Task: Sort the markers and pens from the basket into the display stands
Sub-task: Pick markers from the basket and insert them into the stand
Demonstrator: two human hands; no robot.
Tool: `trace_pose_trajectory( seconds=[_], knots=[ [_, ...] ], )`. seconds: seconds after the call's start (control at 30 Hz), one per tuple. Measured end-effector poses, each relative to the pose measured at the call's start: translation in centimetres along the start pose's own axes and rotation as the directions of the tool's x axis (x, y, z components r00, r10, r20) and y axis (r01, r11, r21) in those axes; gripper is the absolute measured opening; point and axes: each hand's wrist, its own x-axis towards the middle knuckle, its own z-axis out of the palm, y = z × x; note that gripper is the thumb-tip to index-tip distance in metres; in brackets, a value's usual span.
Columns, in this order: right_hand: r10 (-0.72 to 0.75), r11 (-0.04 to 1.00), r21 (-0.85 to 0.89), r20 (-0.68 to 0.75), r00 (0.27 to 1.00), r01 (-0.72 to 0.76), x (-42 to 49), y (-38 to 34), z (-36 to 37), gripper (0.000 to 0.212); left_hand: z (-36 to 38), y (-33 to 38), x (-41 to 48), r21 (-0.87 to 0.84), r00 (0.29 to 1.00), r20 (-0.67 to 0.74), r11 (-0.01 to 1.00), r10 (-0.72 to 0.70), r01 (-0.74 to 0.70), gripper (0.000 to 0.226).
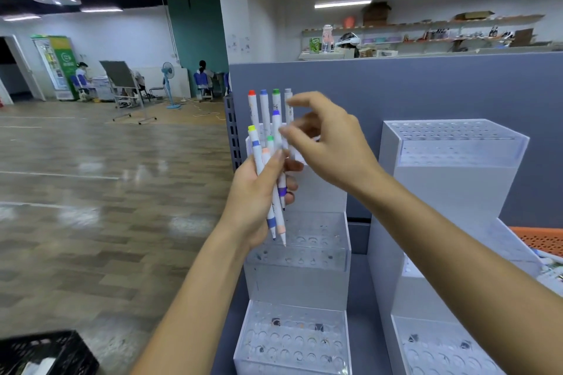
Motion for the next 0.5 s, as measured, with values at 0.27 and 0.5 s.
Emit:
trace_pose_trajectory(
  seconds=[0.27,0.5],
  knots=[
    [0.092,0.96,0.25,0.135,0.987,-0.123,-0.2,-0.4,-1.2,0.037,0.4,0.4,-0.5,0.038,0.997,0.073,0.999,-0.01,0.007,0.017],
    [0.059,0.976,0.218,-0.313,0.948,0.012,3.9,0.6,-3.8,0.038,-0.5,-0.6,0.0,-0.073,0.997,-0.027,0.995,-0.074,0.072,0.015]
  ],
)
